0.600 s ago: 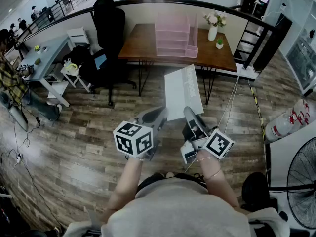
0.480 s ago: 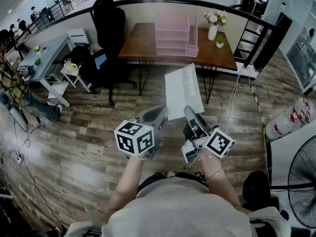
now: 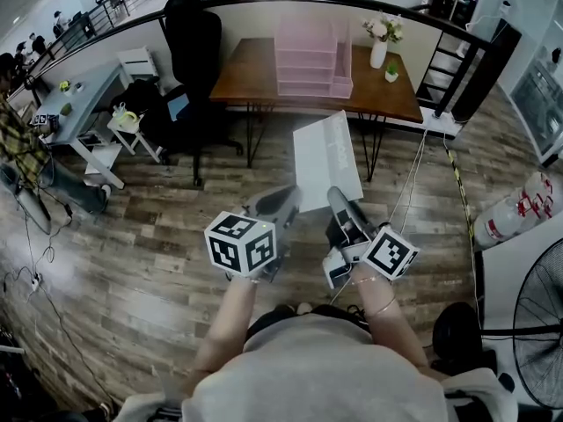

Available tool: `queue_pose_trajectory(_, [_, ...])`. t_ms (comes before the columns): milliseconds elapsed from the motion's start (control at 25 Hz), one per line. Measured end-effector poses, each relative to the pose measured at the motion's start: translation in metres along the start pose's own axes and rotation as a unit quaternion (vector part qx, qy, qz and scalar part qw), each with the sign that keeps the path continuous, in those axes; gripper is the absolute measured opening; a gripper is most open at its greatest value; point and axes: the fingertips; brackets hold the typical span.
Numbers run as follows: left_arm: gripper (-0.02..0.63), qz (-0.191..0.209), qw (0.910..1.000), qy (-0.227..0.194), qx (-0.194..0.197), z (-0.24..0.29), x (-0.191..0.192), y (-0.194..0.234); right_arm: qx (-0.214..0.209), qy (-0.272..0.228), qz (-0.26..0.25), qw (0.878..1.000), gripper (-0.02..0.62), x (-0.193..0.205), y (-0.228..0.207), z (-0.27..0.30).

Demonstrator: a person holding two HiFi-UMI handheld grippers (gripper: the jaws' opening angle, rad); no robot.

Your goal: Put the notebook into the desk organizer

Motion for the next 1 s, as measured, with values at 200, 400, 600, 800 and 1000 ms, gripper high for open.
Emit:
queue_pose_trajectory(200, [0.012,0.013,0.9999,-0.001,-0.001,0.011,0.003,-0.004,0.001,0.004,0.006,1.000,0.009,-0.004,-0.008,-0.002])
queue_pose_trajectory(400, [0.012,0.013,0.9999,0.002,-0.006,0.029,0.006,-0.002,-0.012,0.015,0.000,1.000,0.008,-0.010,-0.015,0.002])
queue_pose_trajectory(600, [0.012,0.021,0.9994,0.014,-0.023,0.039,0.015,0.002,-0.005,0.034,0.009,0.999,0.008,-0.005,-0.027,0.005])
queue_pose_trajectory(800, [0.012,0.015,0.9990,0.030,-0.030,0.050,0.025,0.015,0.007,0.049,0.021,0.999,0.008,0.008,-0.042,0.012])
queue_pose_trajectory(1000, [0.012,0.018,0.9988,0.041,-0.021,0.073,0.026,0.040,0.021,0.042,0.005,0.999,0.008,0.000,-0.065,0.041])
Point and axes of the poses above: the fingertips, and each gripper's own axes: z forward along the fingers, y to its left, x out of its underside, and after that the axes turned 6 degrees about -y, right-handed
